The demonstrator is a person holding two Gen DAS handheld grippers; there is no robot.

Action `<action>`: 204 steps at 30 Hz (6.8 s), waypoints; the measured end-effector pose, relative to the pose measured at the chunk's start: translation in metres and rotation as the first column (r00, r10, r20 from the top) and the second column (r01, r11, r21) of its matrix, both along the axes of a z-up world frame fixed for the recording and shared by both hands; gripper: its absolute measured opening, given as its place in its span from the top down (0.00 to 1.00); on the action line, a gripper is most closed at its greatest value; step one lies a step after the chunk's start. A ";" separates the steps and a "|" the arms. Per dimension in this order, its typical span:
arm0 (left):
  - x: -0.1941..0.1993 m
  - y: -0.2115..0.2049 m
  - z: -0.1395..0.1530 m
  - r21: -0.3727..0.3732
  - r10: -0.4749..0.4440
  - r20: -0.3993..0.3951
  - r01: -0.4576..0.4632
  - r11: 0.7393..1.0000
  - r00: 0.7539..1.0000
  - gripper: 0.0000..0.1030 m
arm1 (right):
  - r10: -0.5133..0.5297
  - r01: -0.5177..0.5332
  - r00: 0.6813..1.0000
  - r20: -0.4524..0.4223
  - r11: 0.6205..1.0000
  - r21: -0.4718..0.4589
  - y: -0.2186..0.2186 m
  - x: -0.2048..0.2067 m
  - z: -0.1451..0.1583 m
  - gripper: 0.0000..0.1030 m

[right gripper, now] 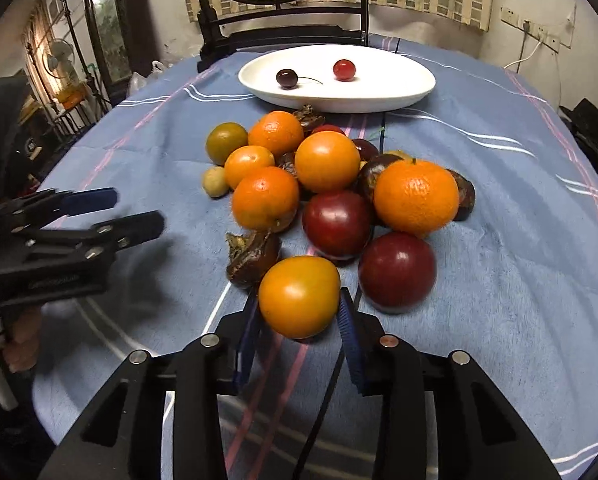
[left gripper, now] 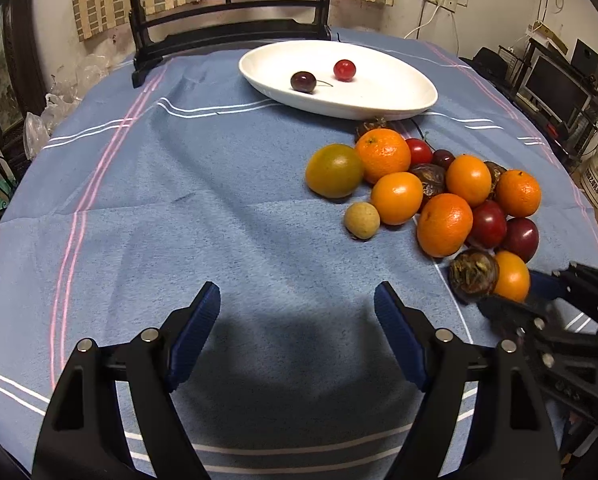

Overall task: Organize fruits
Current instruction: 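Grasp a yellow-orange tomato with the right tool while the left tool grasps a small pale yellow fruit, then move both fruits over the white plate and open both tools, then grasp a dark red tomato with the right tool while the left tool grasps a brown striped fruit, then carry both fruits over the white plate and release them, then grasp a tangerine with the right tool while the left tool grasps another tangerine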

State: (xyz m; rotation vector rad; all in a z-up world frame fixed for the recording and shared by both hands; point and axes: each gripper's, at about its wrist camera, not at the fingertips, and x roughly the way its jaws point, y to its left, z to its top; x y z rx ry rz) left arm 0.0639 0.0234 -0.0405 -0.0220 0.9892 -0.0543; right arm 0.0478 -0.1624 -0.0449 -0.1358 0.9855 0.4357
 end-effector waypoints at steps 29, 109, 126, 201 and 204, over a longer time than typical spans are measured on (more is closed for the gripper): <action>0.022 -0.024 0.033 0.028 -0.137 0.069 0.135 0.990 0.988 0.78 | -0.068 0.050 0.991 0.111 0.986 0.160 -0.066 -0.003 0.047 0.63; -0.022 -0.083 -0.005 0.015 -0.187 -0.018 0.188 0.982 0.982 0.19 | -0.088 0.088 0.996 -0.006 0.992 0.093 -0.078 0.002 0.002 0.62; -0.004 -0.115 -0.002 0.027 -0.230 -0.021 0.231 0.973 0.973 0.64 | -0.093 0.089 0.996 0.014 0.983 0.157 -0.106 -0.023 0.009 0.62; -0.037 -0.015 0.016 -0.041 -0.029 0.111 0.033 0.999 0.993 0.12 | -0.243 0.245 0.970 0.034 0.966 -0.087 -0.076 0.021 -0.011 0.47; -0.036 -0.018 0.016 -0.034 -0.032 0.114 0.036 0.999 0.993 0.12 | -0.253 0.254 0.967 0.034 0.967 -0.020 -0.081 0.021 -0.006 0.58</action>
